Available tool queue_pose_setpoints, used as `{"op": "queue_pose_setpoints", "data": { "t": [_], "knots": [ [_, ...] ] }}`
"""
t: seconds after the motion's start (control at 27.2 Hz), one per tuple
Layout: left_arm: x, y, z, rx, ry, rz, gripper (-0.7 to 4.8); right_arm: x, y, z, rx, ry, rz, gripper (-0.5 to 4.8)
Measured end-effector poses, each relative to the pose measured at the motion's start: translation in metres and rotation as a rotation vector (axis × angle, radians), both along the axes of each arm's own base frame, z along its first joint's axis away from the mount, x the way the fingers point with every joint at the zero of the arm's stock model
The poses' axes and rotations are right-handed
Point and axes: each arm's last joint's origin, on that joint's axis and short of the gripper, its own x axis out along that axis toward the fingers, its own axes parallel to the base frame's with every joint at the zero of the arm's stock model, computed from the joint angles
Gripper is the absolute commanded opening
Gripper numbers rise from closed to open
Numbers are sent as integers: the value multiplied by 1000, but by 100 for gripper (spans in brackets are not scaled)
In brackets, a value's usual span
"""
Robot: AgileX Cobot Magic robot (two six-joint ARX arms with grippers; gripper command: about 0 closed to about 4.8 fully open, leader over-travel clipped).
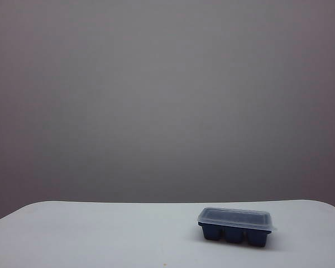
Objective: Pick up the ice cube tray, remove its lid, and then place both the tray and the lid back on the table.
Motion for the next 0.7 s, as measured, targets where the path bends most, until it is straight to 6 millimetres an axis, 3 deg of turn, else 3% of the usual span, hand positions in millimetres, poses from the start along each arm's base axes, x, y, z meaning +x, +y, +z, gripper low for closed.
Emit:
{"op": "queue_pose_setpoints", "data": {
  "t": [0.59,0.7],
  "knots": [
    [0,-1,2,-53,-3,-12,-4,0,1,0,8,8,39,-6],
    [-4,-1,37,-93,-181,-52,-4,-2,2,7,15,-1,62,-6]
  ]
}}
